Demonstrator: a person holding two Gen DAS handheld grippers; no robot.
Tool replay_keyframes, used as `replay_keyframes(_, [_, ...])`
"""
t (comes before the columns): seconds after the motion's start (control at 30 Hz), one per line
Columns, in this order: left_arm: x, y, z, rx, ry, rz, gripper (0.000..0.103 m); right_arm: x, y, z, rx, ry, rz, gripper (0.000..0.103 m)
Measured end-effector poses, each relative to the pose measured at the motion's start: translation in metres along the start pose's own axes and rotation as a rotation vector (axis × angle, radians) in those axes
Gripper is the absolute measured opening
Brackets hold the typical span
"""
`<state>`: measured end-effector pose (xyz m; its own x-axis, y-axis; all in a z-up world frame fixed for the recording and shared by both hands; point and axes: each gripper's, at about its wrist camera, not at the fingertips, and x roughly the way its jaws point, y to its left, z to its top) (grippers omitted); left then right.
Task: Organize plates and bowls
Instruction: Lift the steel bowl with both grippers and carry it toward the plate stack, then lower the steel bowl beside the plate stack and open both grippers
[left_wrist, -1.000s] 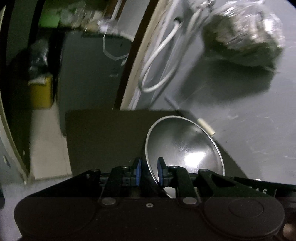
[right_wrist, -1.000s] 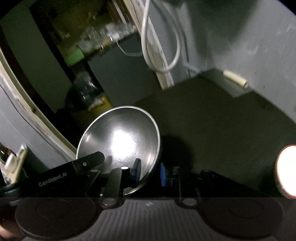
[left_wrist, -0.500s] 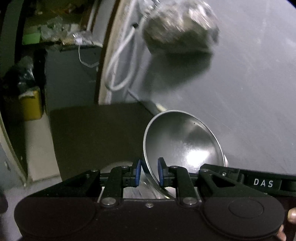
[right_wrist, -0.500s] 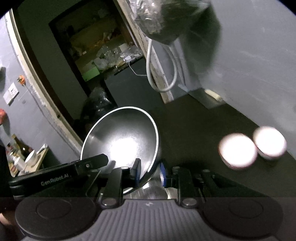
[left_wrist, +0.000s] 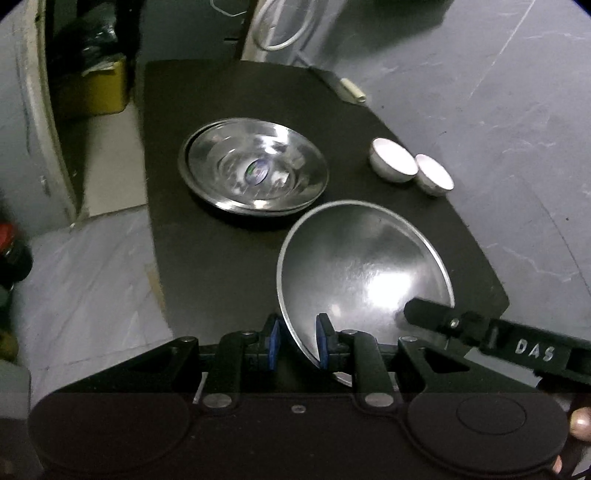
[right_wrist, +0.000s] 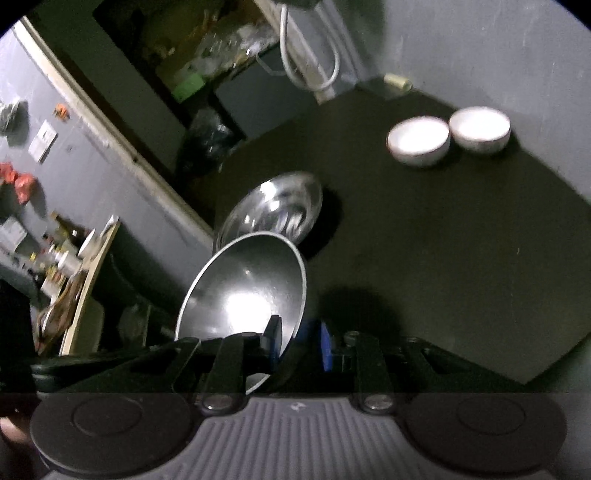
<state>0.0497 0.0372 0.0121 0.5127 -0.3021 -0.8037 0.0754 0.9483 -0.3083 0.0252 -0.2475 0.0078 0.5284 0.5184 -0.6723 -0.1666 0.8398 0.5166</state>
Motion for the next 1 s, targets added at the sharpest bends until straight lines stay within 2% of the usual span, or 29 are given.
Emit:
replay_keyframes(0.2, [0.006,0.002,0.005,0.016,0.021,0.052,0.021,0.022,-0.001,0.002,-0.006,0.075,0.015,0.025])
replay_keyframes(0.43, [0.029,0.007,0.02,0.091,0.03,0.097,0.022,0.057,0.01,0.012,-0.061,0.144,-0.054,0.025])
replay_keyframes(0.57, [0.035,0.014,0.026,0.107,0.03,0.091,0.022,0.072,0.012,0.008,-0.042,0.179,-0.075,0.026])
replay_keyframes(0.83, [0.044,0.025,0.027,0.12,0.05,0.05,0.023,0.075,0.017,0.013,-0.029,0.142,-0.101,0.03])
replay_keyframes(1.0, [0.042,0.033,0.027,0.11,0.033,0.025,0.025,0.073,0.023,0.012,-0.043,0.126,-0.123,0.036])
